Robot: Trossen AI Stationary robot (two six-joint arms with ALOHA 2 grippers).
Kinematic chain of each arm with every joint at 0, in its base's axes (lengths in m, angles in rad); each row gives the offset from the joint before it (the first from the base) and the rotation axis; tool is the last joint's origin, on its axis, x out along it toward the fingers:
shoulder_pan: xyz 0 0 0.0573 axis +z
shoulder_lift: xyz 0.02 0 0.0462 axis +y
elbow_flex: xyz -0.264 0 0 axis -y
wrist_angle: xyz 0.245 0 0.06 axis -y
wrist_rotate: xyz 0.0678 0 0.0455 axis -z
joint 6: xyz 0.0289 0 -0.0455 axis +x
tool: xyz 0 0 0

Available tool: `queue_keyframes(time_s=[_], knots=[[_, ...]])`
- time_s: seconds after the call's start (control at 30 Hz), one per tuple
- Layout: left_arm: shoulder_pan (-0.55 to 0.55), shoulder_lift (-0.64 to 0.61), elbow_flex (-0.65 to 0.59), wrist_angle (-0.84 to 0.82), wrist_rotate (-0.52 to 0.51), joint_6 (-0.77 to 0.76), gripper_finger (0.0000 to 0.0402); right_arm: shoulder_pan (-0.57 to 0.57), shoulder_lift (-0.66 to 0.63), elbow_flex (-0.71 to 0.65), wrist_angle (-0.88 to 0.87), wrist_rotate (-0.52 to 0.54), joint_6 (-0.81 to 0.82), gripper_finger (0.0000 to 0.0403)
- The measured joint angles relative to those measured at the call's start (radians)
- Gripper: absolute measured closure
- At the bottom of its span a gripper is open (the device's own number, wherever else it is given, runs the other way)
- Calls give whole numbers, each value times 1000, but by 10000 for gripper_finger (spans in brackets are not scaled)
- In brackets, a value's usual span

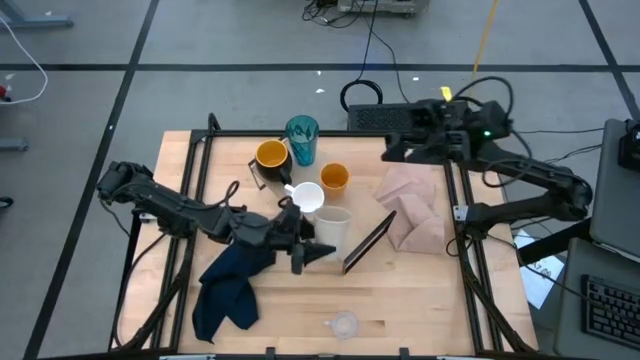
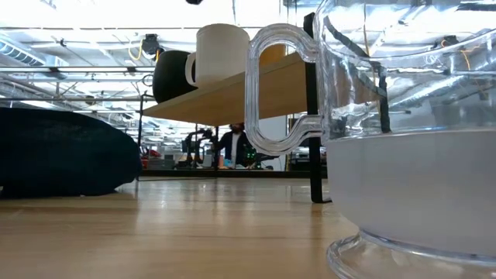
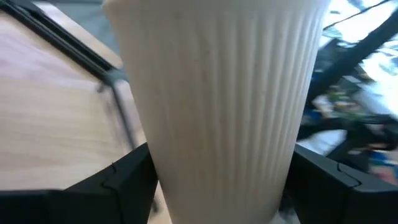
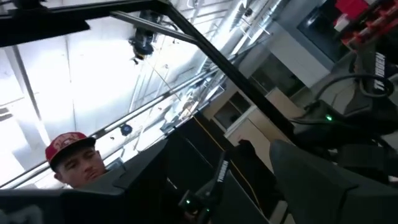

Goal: Stack small to large cups/mugs on shelf
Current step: Put the gray cup on the shelf

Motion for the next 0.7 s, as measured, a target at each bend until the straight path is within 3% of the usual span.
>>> queue_keyframes(time_s=[0.3,0.7], knots=[[-23,0,0,-33,-250,184,110,0,-55,0,-119,9,-29,133],[-74,13,0,-41,-546,356,110,-1,-55,0,-146,9,-53,133]])
